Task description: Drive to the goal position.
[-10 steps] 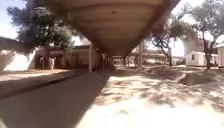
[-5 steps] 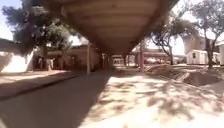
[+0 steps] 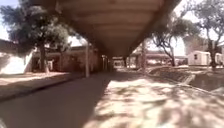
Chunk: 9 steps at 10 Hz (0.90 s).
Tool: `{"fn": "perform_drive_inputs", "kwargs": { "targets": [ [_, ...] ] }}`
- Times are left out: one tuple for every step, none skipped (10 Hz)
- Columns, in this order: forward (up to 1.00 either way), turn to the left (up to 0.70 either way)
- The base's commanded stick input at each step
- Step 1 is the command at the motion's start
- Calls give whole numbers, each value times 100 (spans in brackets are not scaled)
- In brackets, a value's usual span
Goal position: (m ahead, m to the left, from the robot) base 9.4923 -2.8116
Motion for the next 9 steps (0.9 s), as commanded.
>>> {"fn": "perform_drive_inputs", "kwargs": {
  "targets": [
    [85,0],
    [85,0],
    [85,0],
    [85,0],
    [85,0],
    [85,0],
    [85,0],
    [85,0],
    [85,0]
  ]
}}
